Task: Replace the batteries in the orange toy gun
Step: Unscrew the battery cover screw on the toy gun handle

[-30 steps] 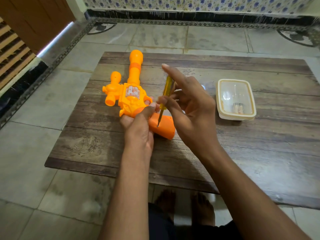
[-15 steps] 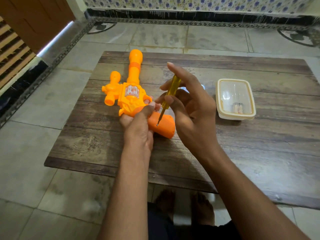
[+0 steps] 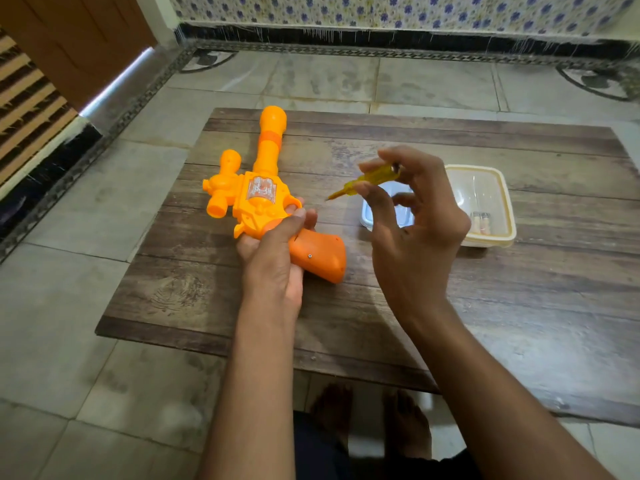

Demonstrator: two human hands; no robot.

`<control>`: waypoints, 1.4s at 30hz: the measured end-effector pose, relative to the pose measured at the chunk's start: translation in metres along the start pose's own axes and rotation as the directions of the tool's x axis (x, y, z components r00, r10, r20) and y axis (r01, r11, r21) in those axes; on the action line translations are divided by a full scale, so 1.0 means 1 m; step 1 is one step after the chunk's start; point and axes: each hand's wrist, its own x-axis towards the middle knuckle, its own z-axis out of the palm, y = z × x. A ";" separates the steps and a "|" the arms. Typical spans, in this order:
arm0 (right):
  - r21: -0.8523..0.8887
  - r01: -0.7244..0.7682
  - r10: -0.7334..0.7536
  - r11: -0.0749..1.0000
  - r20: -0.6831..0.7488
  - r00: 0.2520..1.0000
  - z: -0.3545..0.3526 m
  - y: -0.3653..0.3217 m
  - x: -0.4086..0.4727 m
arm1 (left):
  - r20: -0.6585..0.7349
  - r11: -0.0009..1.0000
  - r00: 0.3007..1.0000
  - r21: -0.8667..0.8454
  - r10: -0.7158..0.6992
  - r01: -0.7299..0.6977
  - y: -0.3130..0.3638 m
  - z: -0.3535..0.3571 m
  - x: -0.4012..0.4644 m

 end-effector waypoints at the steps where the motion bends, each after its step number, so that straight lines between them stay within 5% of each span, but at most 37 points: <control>1: -0.081 0.044 -0.046 0.996 -0.019 0.999 0.001 0.003 0.000 | -0.013 1.000 1.000 0.000 0.001 -0.001 0.002 -0.002 0.001; 6: -0.196 0.239 -0.215 0.951 0.136 0.967 0.023 0.017 -0.003 | -0.058 1.000 0.998 -0.015 -0.013 0.012 0.013 -0.016 0.008; 13: -0.295 0.350 -0.171 0.889 0.495 0.852 0.055 0.043 -0.007 | -0.025 0.997 0.999 -0.067 -0.047 0.045 0.027 -0.036 0.016; 18: -0.324 0.468 -0.216 0.822 0.583 0.783 0.054 0.023 -0.009 | -0.030 0.995 0.997 -0.071 -0.074 0.072 0.026 -0.039 0.019; 28: -0.458 0.268 0.120 0.848 0.657 0.745 0.062 0.053 -0.015 | -0.033 0.992 0.993 -0.064 -0.114 0.112 0.028 -0.033 0.012; 35: -0.511 0.343 0.137 0.788 0.689 0.712 0.061 0.043 -0.018 | -0.042 0.989 0.989 -0.054 -0.139 0.136 0.029 -0.031 0.009; 42: -0.475 0.122 0.206 0.872 0.581 0.787 0.058 0.028 -0.013 | -0.039 0.995 0.996 -0.063 -0.078 0.075 0.028 -0.029 0.011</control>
